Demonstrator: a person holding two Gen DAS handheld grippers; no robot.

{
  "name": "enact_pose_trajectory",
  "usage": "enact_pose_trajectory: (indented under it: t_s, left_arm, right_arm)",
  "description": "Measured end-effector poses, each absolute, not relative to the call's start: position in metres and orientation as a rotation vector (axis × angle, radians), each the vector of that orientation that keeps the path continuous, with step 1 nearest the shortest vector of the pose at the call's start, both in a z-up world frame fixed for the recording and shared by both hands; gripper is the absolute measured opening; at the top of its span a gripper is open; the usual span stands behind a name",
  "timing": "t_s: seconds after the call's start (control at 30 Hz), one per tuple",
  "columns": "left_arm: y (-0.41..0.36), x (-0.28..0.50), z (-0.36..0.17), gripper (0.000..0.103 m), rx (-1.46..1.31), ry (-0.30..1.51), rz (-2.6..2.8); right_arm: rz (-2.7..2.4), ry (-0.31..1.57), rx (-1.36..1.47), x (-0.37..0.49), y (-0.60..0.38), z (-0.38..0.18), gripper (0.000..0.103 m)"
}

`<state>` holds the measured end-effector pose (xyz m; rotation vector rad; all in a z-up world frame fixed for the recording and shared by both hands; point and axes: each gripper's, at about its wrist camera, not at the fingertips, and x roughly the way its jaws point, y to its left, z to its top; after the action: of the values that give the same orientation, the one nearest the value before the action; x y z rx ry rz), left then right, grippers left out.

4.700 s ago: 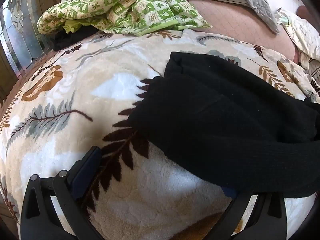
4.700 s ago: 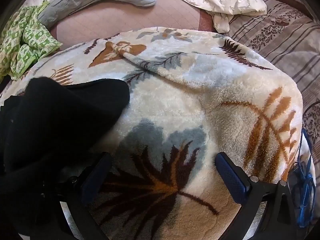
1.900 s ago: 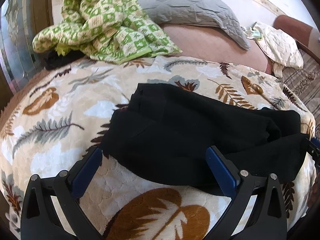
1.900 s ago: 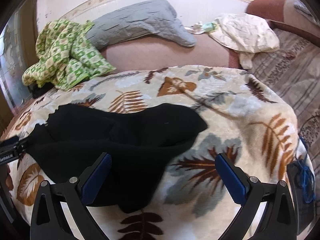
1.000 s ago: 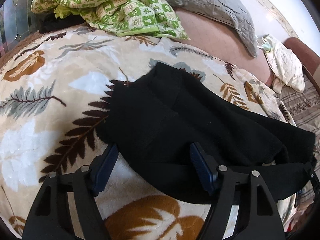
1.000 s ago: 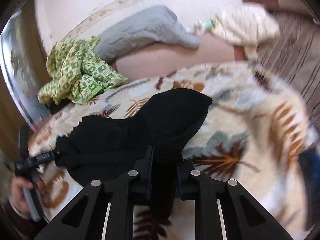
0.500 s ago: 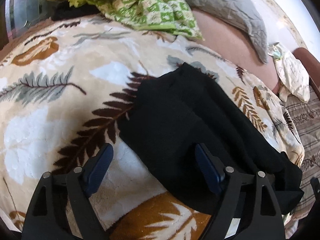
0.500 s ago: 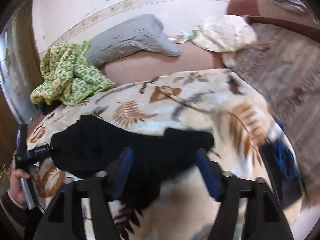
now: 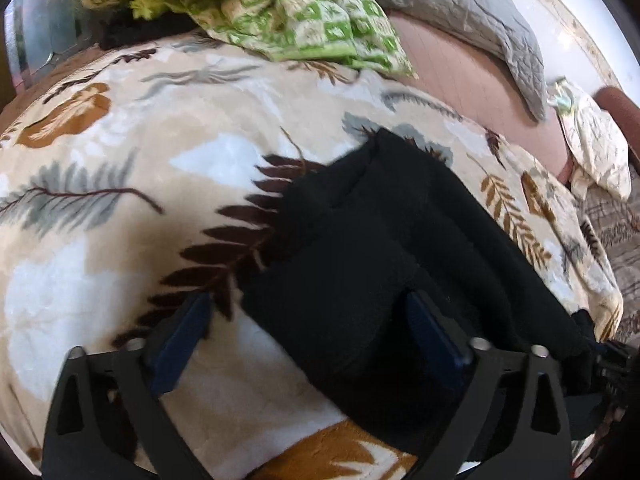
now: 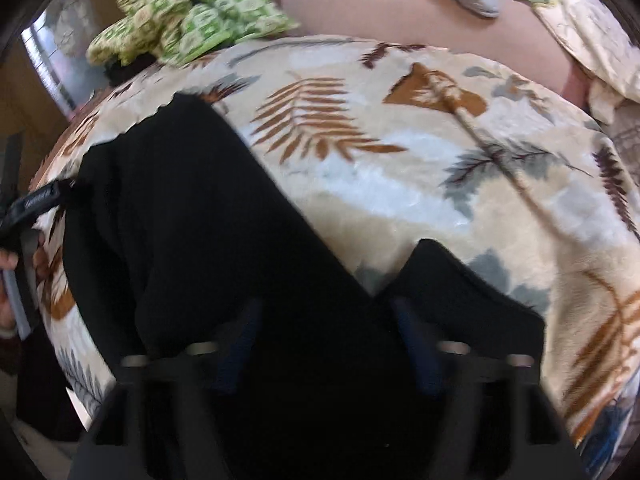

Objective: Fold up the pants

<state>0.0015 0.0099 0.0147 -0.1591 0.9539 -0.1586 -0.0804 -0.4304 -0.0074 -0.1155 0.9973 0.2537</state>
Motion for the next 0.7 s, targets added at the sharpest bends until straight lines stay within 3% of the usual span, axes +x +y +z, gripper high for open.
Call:
enact_pose_trajectory:
  t_s: [0.1,0.17,0.27,0.5,0.7]
  left_arm:
    - [0.003,-0.001,0.016,0.098,-0.138,0.942,-0.183]
    - [-0.001,-0.004,0.019,0.06,-0.128,0.931,-0.219]
    - [-0.005,-0.01,0.025,0.034,-0.125,0.915,-0.25]
    - [0.001,-0.01,0.027,0.03,-0.184,0.93,-0.264]
    - [-0.001,-0.011,0.028,0.03,-0.169,0.927,-0.267]
  right_arm:
    - [0.231,0.955,-0.169,-0.08,-0.426,0.003,0.005]
    - [0.2,0.911,-0.241,-0.074,-0.42,0.014,0.004]
    - [0.099,0.848,-0.382,-0.055,-0.413,0.031,0.004]
    - [-0.033,0.673,-0.423,0.016,-0.403,0.074,0.004]
    - [-0.096,0.593,-0.395,0.07,-0.378,0.072,0.004]
